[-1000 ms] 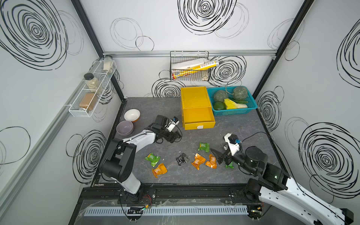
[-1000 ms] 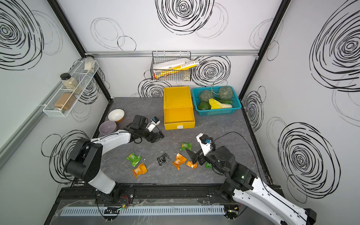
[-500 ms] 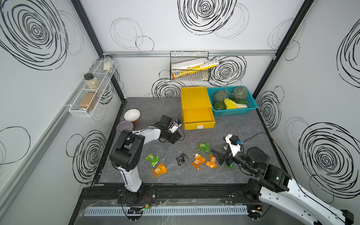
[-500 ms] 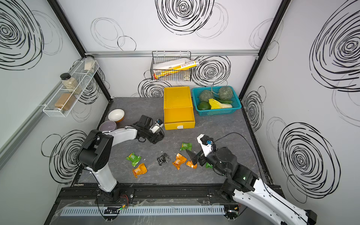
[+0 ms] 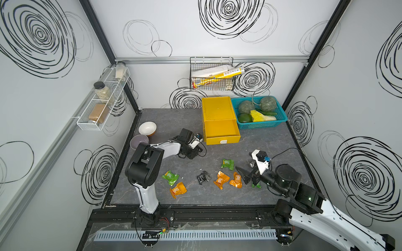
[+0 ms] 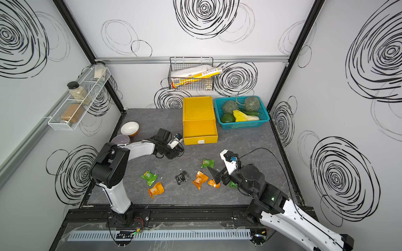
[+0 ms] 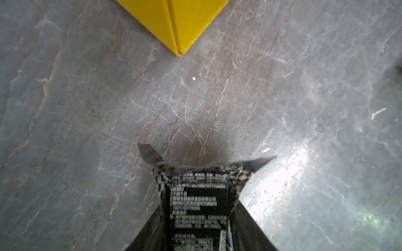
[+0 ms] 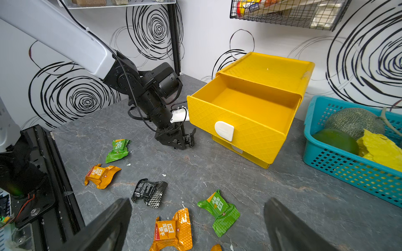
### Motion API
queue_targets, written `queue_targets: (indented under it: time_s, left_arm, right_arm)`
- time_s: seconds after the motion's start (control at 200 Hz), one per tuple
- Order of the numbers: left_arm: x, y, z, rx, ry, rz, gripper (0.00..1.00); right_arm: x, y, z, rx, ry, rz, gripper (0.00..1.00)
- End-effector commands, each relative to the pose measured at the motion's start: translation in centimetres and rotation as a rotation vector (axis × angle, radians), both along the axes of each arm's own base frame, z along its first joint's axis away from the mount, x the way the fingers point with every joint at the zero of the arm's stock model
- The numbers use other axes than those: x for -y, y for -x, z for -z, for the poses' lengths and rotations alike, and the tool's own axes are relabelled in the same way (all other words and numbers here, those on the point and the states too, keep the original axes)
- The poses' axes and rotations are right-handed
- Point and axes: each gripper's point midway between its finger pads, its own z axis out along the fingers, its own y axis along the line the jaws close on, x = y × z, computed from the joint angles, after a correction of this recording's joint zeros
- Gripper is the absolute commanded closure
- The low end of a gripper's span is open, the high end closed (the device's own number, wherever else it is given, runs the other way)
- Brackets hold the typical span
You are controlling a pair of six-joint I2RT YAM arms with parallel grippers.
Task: Place the cookies into the drawer by color
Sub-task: Pick up the cookie at the center of the board, then place the cookie in the drawer.
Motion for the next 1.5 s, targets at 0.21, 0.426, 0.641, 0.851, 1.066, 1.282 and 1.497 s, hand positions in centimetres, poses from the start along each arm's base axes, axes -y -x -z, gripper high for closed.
queue_targets:
  time_s: [0.21, 0.426, 0.641, 0.851, 1.066, 1.282, 1.497]
  left_arm:
    - [-0.1, 0.4, -2.3, 0.045, 0.037, -0.009, 0.67]
    - [0.2, 0.6, -4.3, 0.094, 0.074, -0.006, 0.72]
    - [-0.2, 0.2, -8.0, 0.178, 0.126, -0.033, 0.72]
    - [-1.0, -0.5, -13.0, 0.284, 0.191, -0.073, 0.72]
    - [-1.2, -1.3, -18.2, 0.37, 0.248, -0.115, 0.71]
    - [0.4, -1.8, -24.1, 0.474, 0.322, -0.07, 0.71]
    - [4.3, -1.2, -28.6, 0.545, 0.362, 0.048, 0.71]
  right_arm:
    - [0.2, -0.3, -0.3, 0.022, -0.012, 0.023, 0.0]
    - [0.3, -0.4, -0.4, 0.024, -0.014, 0.027, 0.0]
    - [0.7, -0.2, -1.0, 0.043, -0.036, 0.034, 0.0]
    - [1.0, -0.3, -1.0, 0.044, -0.034, 0.051, 0.0]
    - [1.2, -0.4, -1.0, 0.046, -0.033, 0.063, 0.0]
    - [1.2, -0.4, -1.0, 0.045, -0.034, 0.062, 0.0]
    - [1.2, -0.5, -0.9, 0.043, -0.032, 0.065, 0.0]
